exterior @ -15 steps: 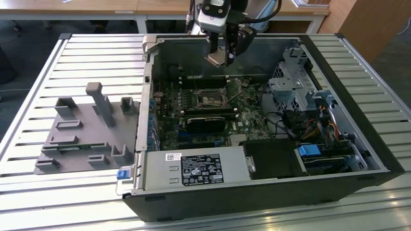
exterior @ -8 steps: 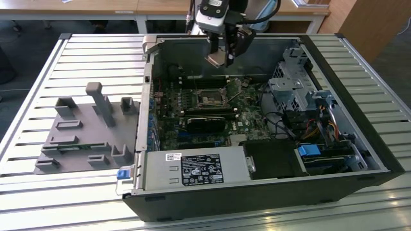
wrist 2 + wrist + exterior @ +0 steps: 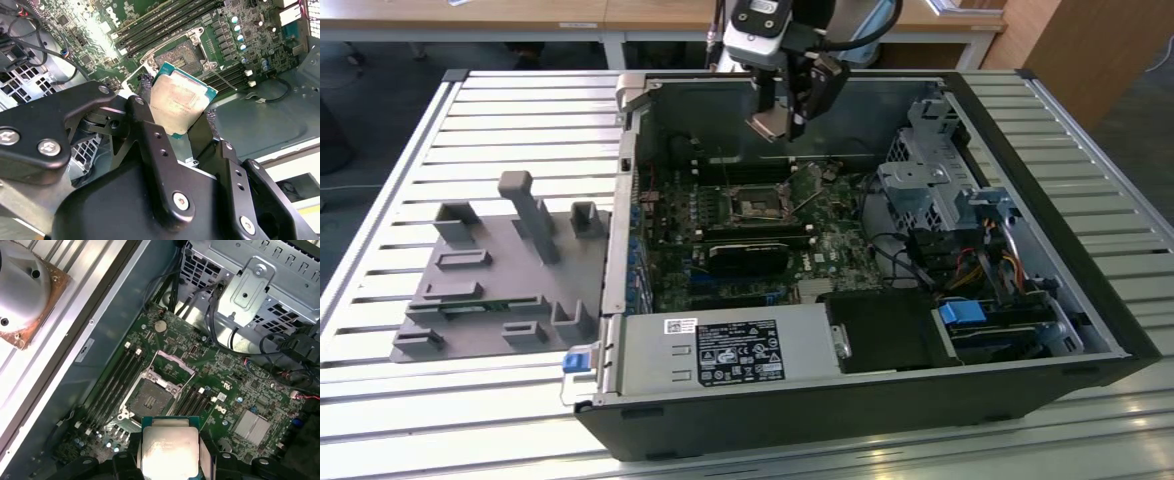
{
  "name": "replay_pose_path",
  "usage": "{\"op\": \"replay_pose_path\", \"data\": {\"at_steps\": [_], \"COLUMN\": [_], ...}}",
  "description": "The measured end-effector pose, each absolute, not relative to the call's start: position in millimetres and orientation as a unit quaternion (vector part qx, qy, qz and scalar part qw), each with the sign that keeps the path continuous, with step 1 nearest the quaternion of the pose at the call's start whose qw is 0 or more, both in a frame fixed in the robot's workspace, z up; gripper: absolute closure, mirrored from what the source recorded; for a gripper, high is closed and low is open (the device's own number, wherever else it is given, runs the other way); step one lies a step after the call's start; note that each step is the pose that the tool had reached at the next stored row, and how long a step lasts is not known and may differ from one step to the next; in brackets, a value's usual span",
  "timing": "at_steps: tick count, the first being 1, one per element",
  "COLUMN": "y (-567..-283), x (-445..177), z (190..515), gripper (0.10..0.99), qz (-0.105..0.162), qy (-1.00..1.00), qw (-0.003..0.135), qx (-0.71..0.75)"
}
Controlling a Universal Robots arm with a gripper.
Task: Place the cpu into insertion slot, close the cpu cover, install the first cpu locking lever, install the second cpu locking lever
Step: 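Place the cpu into insertion slot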
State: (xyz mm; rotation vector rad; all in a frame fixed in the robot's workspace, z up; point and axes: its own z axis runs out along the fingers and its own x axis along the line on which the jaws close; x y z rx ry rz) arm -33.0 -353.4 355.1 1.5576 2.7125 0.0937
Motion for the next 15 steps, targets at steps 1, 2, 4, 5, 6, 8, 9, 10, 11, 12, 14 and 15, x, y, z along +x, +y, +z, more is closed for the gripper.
{"op": "replay_pose_path", "data": {"at_steps": [1,2,4,5,6,8,9,10,11,12,14,15], "y": [-353.4,-353.4,-353.4,-353.4,-353.4,-353.4,-353.4,-353.4,-353.4,-353.4,-353.4,-353.4], "x": [-33.0,-33.0,-33.0,-33.0,-33.0,-33.0,-33.0,-33.0,-33.0,-33.0,-33.0,-33.0], "z": [354.9,354.8,354.6,354.4,354.3,354.1,354.0,353.9,353.8,353.7,353.5,353.3], "gripper": [0.545,0.545,0.545,0.545,0.545,0.545,0.545,0.545,0.545,0.545,0.545,0.545], "qz": [0.030,0.030,0.030,0.030,0.030,0.029,0.029,0.029,0.029,0.029,0.029,0.029], "qy": [0.866,0.865,0.862,0.861,0.860,0.858,0.857,0.856,0.855,0.854,0.851,0.850], "qw": [0.006,0.006,0.007,0.007,0.007,0.007,0.007,0.007,0.007,0.007,0.007,0.007], "qx": [0.500,0.502,0.505,0.507,0.509,0.513,0.515,0.516,0.518,0.520,0.524,0.526]}}
